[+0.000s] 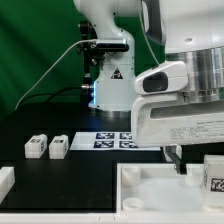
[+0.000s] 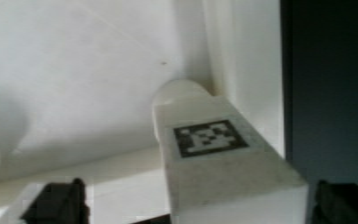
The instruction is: Assemble one leg
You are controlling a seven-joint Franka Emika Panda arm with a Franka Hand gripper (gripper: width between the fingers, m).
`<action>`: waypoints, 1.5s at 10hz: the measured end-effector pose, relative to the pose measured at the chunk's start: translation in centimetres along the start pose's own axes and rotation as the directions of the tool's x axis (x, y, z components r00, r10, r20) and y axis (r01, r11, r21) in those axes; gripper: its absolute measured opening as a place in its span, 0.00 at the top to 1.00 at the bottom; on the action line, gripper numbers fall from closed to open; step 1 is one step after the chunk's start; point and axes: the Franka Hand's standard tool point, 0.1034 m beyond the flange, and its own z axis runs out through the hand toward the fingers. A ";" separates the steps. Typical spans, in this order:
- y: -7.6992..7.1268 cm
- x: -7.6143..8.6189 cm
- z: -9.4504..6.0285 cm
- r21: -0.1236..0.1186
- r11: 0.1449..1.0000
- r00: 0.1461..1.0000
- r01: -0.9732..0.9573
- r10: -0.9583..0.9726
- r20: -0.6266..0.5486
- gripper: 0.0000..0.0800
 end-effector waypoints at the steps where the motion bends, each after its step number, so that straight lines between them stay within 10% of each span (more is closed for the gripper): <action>1: -0.1 0.0 0.0 0.006 0.996 0.996 -0.085 0.085 0.002 0.36; 3: -0.3 -0.2 0.1 0.016 0.954 0.955 -0.298 0.298 0.011 0.63; 6: -0.1 -0.2 0.1 0.027 0.794 0.795 -0.607 0.607 0.013 0.63; 10: -0.5 -0.6 0.4 0.095 0.083 0.093 -0.992 0.990 0.102 0.63; 13: -0.5 -0.7 0.4 0.093 0.055 0.067 -0.994 0.990 0.123 0.63; 15: -0.5 -0.7 0.4 0.098 0.099 0.110 -0.990 0.987 0.119 0.27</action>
Offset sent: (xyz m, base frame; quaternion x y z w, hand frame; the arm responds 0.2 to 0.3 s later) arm 0.0000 0.0000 0.0000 0.0000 0.0000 0.2667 0.9638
